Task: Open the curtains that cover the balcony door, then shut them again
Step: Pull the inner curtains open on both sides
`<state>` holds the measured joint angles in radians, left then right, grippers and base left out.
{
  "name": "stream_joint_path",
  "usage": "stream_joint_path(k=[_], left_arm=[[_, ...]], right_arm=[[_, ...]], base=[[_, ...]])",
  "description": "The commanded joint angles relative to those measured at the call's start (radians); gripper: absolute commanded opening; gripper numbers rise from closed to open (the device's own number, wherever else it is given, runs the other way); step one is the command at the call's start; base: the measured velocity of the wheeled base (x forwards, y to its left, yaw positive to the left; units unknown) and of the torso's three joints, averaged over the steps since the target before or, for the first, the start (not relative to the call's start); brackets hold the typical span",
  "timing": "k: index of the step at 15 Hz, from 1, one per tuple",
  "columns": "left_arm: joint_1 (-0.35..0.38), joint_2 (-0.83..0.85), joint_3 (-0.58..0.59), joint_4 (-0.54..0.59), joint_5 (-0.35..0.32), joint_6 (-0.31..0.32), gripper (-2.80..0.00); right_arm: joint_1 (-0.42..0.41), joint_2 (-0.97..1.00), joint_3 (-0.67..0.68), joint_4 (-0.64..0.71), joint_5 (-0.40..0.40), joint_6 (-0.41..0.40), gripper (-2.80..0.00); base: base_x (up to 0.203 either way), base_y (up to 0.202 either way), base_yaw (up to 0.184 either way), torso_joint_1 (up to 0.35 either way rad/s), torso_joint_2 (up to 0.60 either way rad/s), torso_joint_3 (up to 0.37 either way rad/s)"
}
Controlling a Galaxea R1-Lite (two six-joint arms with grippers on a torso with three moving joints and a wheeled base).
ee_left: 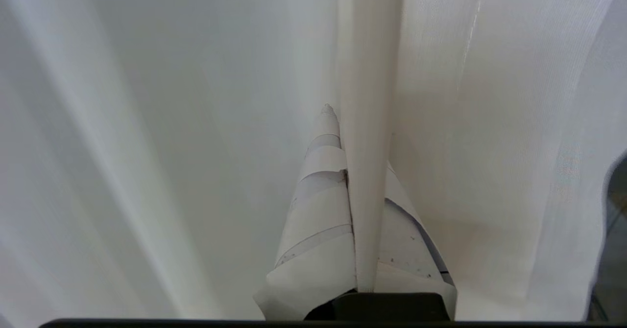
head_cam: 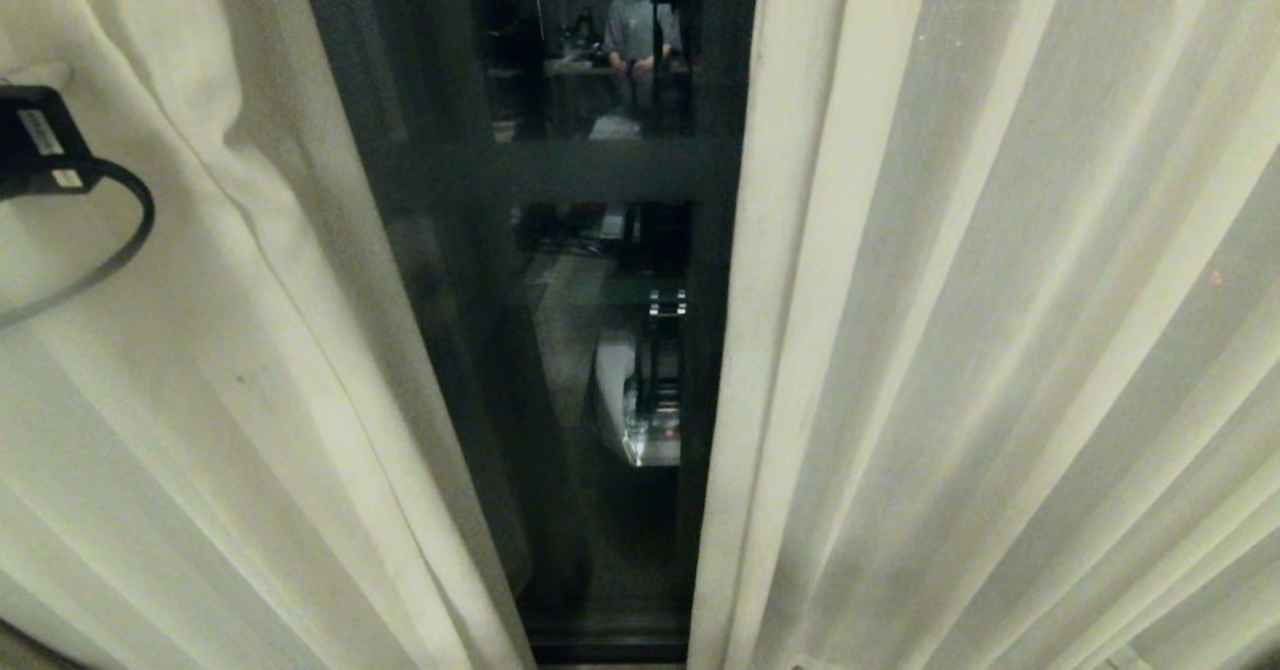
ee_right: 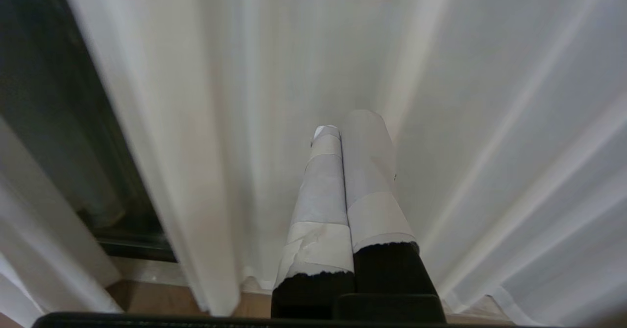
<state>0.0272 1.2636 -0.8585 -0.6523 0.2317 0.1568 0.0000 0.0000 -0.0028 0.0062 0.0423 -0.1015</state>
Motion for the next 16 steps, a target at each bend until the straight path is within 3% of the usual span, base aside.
stream_joint_path(k=[1, 16], left_arm=[[0.0, -0.01, 0.004, -0.001, 0.001, 0.001, -2.8], [0.0, -0.041, 0.027, 0.0, 0.003, 0.001, -2.8]], right_arm=[[0.0, 0.002, 0.0, 0.0, 0.001, -0.001, -2.8], [0.0, 0.002, 0.0, 0.0, 0.001, -0.001, -2.8]], base=[[0.0, 0.189, -0.001, 0.006, 0.0, 0.003], [0.0, 0.193, 0.001, 0.002, 0.0, 0.002]])
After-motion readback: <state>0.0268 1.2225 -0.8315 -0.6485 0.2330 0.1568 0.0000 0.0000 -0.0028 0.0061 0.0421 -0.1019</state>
